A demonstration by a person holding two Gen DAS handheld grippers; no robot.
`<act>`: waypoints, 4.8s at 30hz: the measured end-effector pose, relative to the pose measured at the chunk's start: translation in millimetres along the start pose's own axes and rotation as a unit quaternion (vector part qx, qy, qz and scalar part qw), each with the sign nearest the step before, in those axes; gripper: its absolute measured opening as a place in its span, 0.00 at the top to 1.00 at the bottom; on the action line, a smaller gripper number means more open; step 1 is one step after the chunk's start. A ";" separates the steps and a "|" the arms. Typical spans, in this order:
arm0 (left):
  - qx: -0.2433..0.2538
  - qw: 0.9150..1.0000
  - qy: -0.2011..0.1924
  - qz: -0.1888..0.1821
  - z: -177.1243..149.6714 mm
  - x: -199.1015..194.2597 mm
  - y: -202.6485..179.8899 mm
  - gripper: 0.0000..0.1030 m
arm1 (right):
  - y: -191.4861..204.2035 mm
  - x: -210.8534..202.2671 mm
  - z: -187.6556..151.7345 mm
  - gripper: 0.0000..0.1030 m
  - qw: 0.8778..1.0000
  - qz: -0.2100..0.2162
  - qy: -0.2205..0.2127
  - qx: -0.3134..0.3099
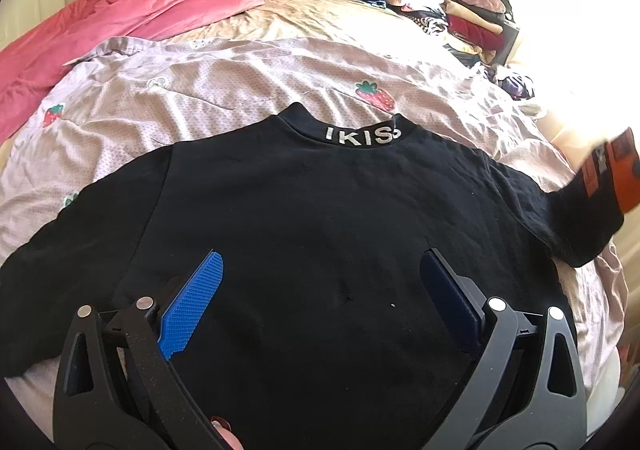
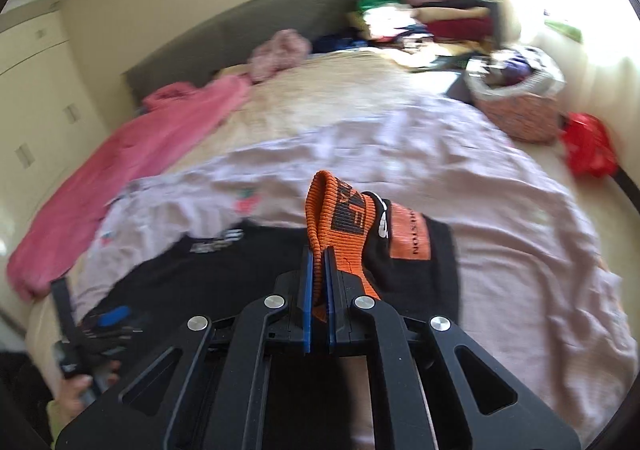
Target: Fold small clothes
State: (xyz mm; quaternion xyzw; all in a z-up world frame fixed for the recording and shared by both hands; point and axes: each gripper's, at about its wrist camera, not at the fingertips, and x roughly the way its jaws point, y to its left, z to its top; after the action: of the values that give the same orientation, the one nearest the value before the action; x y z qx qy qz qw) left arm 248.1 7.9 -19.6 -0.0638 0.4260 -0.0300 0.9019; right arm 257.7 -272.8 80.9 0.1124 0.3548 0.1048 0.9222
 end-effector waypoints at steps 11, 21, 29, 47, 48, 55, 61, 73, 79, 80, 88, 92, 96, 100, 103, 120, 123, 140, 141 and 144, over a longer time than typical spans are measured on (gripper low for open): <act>-0.021 0.999 0.014 -0.026 0.7 3.2 18.5 0.10 | 120.9 66.8 7.6 0.95 0.992 0.091 0.050 -0.067; -0.041 0.991 0.046 -0.116 -8.4 17.2 12.1 0.40 | 133.3 89.6 1.8 0.93 0.990 0.103 0.065 -0.071; -0.063 0.973 0.079 -0.210 -19.7 37.1 -22.7 0.56 | 77.0 82.6 -25.9 0.75 0.994 0.025 0.068 -0.077; -0.060 0.979 0.020 -0.194 -2.3 35.4 -29.2 0.95 | -1.0 48.9 -79.9 0.58 0.994 -0.066 0.062 -0.054; -0.057 0.980 0.011 -0.189 1.2 28.9 -23.7 0.95 | -0.8 48.4 -79.8 0.58 0.995 -0.066 0.061 -0.051; -0.047 0.990 -0.020 -0.130 12.0 0.2 23.1 0.95 | 19.3 54.6 -77.2 0.58 0.994 -0.056 0.064 -0.067; -0.068 0.990 0.009 -0.125 3.8 15.9 46.6 0.95 | 43.2 64.9 -73.5 0.58 0.992 -0.051 0.069 -0.089; -0.050 0.997 -0.009 -0.060 5.9 -9.3 68.4 0.82 | 72.2 109.4 -63.3 0.58 0.988 -0.042 0.097 -0.117; -0.035 0.996 -0.061 -0.056 13.7 -35.8 59.1 0.82 | 71.5 138.5 -69.4 0.56 0.984 -0.038 0.133 -0.110; -0.030 0.995 -0.053 -0.076 13.5 -31.9 55.0 0.82 | 69.4 141.7 -71.3 0.56 0.984 -0.042 0.138 -0.106; -0.046 0.994 0.069 -0.075 -6.9 36.4 55.4 0.80 | 52.6 150.0 -86.1 0.54 0.983 -0.051 0.156 -0.078; -0.030 0.997 0.046 -0.059 -3.0 20.2 50.5 0.68 | 61.3 132.9 -83.8 0.47 0.986 -0.045 0.136 -0.087; -0.024 0.997 0.042 -0.058 -3.4 12.1 50.8 0.66 | 68.7 114.5 -80.7 0.36 0.989 -0.032 0.113 -0.089; -0.006 0.999 0.028 -0.033 -5.6 -0.9 49.3 0.53 | 78.3 100.3 -79.7 0.19 0.990 -0.030 0.096 -0.095; -0.011 1.000 0.007 -0.028 -6.8 -17.8 53.5 0.35 | 85.3 89.0 -78.2 0.12 0.991 -0.024 0.081 -0.102; -0.038 0.998 -0.044 0.035 -29.9 -90.2 95.3 0.13 | 123.9 61.8 -72.7 0.06 0.994 -0.004 0.039 -0.104; -0.040 0.997 -0.050 0.043 -33.8 -102.1 103.4 0.11 | 138.3 59.8 -70.2 0.06 0.993 0.002 0.035 -0.113; -0.072 0.993 -0.061 0.077 -55.6 -141.2 159.1 0.09 | 187.7 53.0 -74.4 0.05 0.990 0.011 0.034 -0.133; -0.074 0.992 -0.061 0.078 -56.9 -142.1 162.0 0.09 | 190.3 52.6 -75.1 0.05 0.990 0.010 0.033 -0.134; -0.081 0.992 -0.059 0.080 -61.9 -144.0 171.4 0.09 | 198.8 53.3 -75.9 0.05 0.990 0.006 0.033 -0.138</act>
State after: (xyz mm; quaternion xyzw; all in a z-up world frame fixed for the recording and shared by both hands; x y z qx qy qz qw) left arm 108.7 187.6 27.4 -0.1044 0.3766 0.0808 0.9169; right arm 222.4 -58.8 48.4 -0.0176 0.3661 0.1622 0.9161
